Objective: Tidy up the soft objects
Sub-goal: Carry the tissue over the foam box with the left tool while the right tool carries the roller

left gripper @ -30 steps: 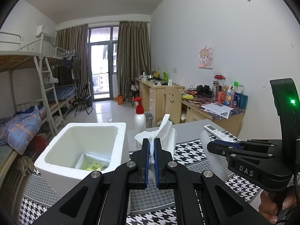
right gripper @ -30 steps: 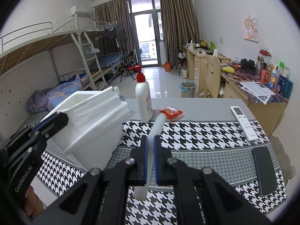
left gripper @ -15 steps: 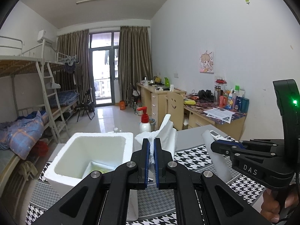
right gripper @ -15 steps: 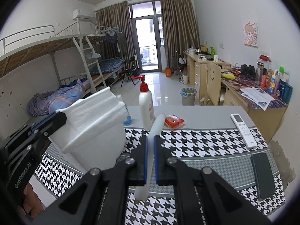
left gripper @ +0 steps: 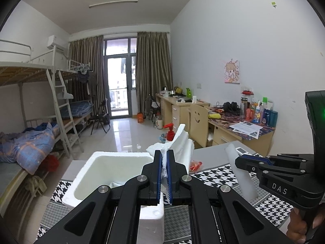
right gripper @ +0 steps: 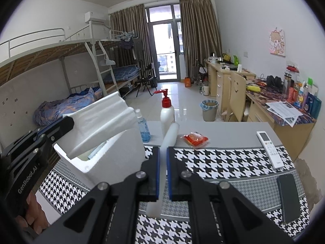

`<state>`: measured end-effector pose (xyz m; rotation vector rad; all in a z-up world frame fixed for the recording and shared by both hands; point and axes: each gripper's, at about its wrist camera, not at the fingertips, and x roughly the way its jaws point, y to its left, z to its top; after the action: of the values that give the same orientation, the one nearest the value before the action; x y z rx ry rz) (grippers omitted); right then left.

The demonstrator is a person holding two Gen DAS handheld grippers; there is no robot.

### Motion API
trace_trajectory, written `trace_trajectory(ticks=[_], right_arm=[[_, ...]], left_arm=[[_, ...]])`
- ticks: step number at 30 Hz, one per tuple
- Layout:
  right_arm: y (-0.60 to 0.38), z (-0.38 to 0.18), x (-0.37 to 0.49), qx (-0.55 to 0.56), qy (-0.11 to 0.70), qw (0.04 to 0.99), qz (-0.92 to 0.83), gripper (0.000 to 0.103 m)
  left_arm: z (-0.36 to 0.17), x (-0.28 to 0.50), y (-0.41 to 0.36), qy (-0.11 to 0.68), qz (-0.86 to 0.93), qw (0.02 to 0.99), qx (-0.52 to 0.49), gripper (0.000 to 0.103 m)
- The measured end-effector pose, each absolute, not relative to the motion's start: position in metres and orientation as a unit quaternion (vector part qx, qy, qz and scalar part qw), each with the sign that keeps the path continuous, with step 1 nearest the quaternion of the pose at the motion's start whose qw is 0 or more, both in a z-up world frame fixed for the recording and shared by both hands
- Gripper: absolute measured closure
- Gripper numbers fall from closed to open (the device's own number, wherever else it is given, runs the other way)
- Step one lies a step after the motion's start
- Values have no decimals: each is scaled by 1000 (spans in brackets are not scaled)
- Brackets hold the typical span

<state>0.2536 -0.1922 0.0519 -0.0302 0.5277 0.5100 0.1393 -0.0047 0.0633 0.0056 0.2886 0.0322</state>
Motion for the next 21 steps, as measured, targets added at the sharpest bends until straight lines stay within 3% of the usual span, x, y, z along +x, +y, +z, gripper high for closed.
trace_trajectory(ticks=[21], right_arm=[[-158,60,259,-27,247,926,283,95]], left_arm=[[67,145,24,135,54,989,-10,98]])
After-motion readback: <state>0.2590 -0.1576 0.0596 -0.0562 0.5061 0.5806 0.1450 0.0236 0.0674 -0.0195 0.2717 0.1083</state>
